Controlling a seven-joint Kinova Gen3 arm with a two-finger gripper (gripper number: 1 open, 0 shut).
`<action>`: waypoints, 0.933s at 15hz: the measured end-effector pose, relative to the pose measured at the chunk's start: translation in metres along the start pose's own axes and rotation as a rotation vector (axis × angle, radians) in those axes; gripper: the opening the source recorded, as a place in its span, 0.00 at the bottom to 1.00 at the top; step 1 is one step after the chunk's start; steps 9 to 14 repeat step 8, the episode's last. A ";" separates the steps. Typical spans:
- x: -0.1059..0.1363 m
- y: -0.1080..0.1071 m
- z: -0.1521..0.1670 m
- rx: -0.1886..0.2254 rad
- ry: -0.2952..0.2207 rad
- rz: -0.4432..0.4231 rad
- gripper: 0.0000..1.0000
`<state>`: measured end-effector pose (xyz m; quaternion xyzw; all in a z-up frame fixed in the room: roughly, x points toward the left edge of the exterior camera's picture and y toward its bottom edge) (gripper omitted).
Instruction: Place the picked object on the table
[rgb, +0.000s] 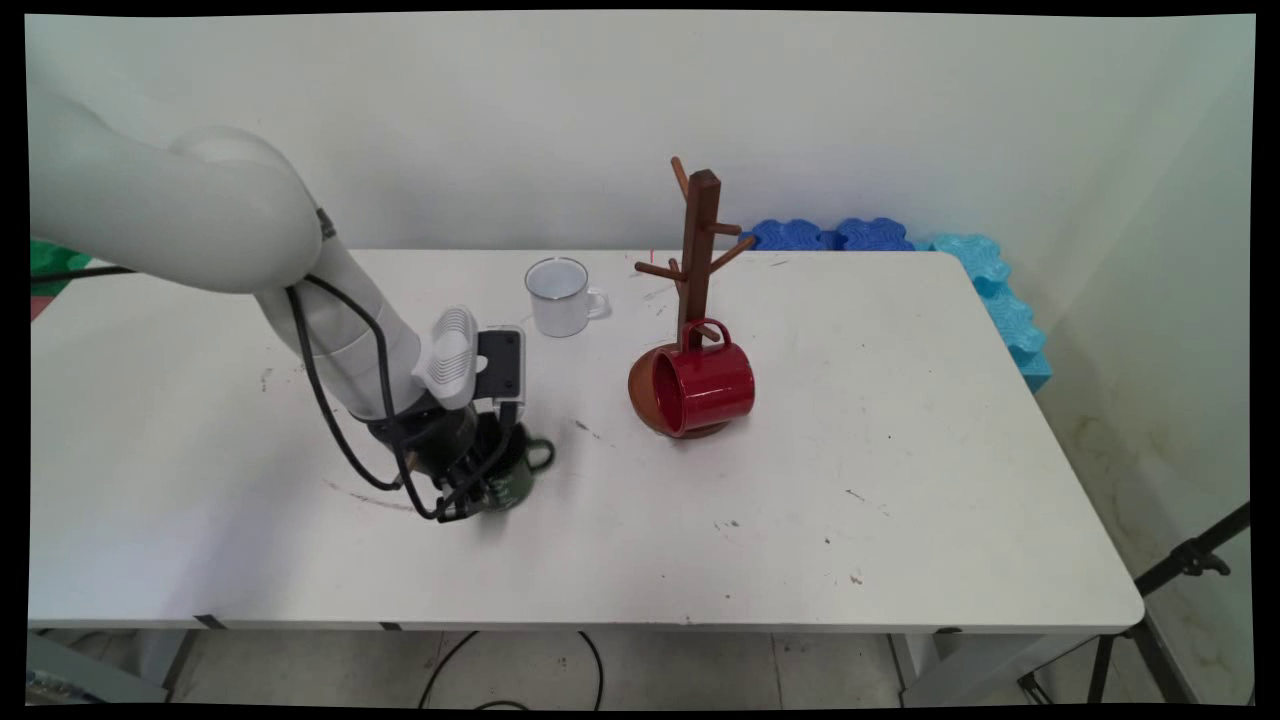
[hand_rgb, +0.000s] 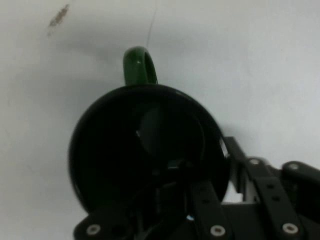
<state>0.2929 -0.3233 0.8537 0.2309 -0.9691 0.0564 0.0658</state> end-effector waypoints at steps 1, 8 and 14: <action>0.001 0.001 0.001 -0.001 0.003 0.000 1.00; 0.007 0.001 0.005 -0.001 0.030 0.001 1.00; 0.007 0.001 0.005 -0.001 0.030 0.001 1.00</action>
